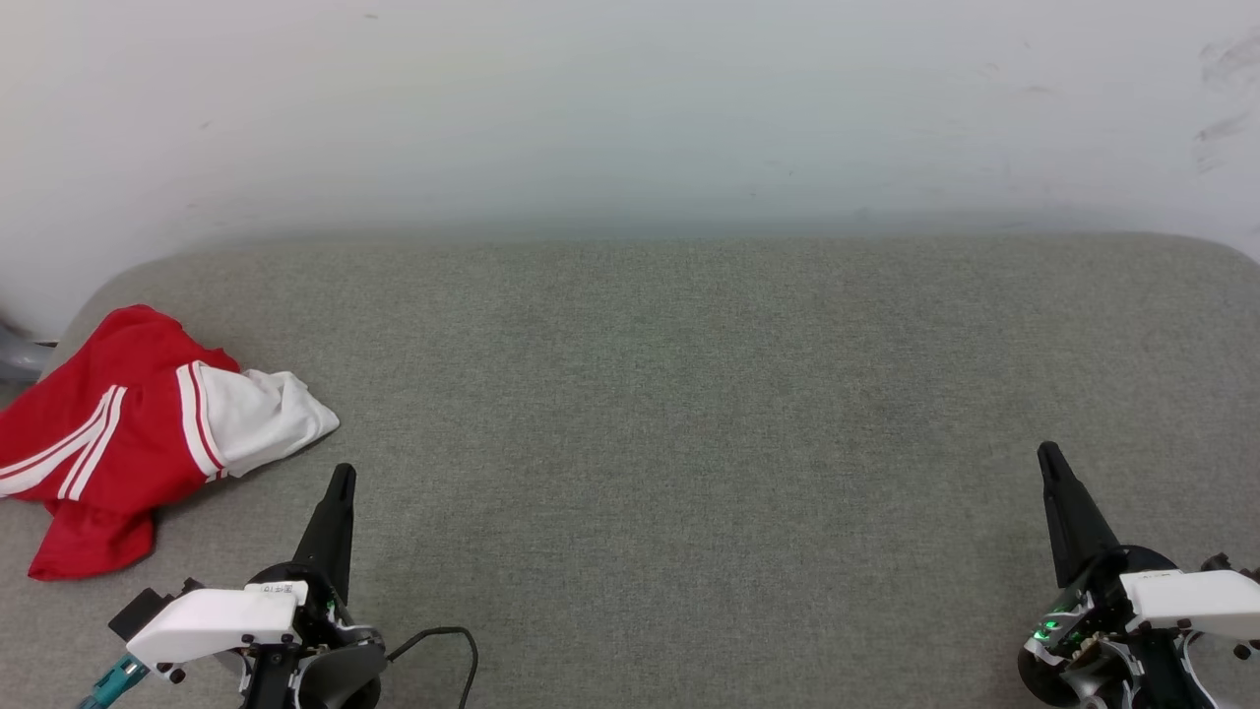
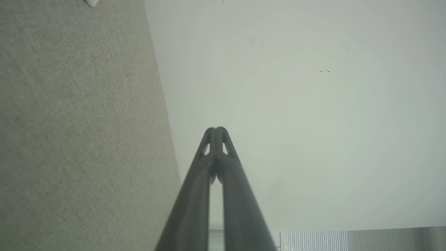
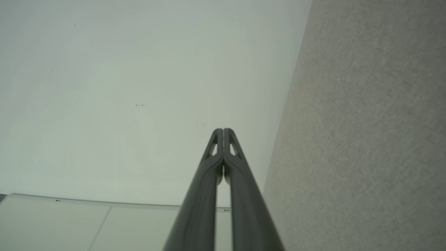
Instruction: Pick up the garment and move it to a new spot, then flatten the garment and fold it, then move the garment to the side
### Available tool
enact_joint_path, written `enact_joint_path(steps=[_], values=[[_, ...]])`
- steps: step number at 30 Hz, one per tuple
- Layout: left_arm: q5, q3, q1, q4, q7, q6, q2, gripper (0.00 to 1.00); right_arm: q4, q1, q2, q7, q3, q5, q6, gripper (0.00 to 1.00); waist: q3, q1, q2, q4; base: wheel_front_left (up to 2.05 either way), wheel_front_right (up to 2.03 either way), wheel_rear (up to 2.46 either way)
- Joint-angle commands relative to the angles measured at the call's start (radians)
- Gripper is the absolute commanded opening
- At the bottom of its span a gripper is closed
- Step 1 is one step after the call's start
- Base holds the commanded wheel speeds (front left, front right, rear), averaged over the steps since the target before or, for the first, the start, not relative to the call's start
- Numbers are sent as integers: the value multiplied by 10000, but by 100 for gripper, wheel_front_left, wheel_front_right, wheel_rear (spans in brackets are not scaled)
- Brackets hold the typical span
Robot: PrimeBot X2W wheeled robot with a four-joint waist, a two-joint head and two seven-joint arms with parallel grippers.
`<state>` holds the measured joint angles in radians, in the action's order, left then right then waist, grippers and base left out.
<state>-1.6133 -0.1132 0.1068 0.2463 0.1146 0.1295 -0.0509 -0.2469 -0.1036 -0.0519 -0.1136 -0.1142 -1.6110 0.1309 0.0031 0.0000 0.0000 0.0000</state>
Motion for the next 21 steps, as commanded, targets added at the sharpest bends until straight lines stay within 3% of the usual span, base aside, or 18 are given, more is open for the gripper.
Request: enact_joint_path(steps=[1, 21], values=[[2, -29, 58, -12, 20, 43, 22, 0, -8, -125, 35, 4, 8, -40, -3, 0, 0, 0, 0, 0, 0, 0, 0], [2, -26, 58, -13, 20, 42, 22, 0, -8, -125, 36, 5, 7, -40, -3, 0, 0, 0, 0, 0, 0, 0, 0]])
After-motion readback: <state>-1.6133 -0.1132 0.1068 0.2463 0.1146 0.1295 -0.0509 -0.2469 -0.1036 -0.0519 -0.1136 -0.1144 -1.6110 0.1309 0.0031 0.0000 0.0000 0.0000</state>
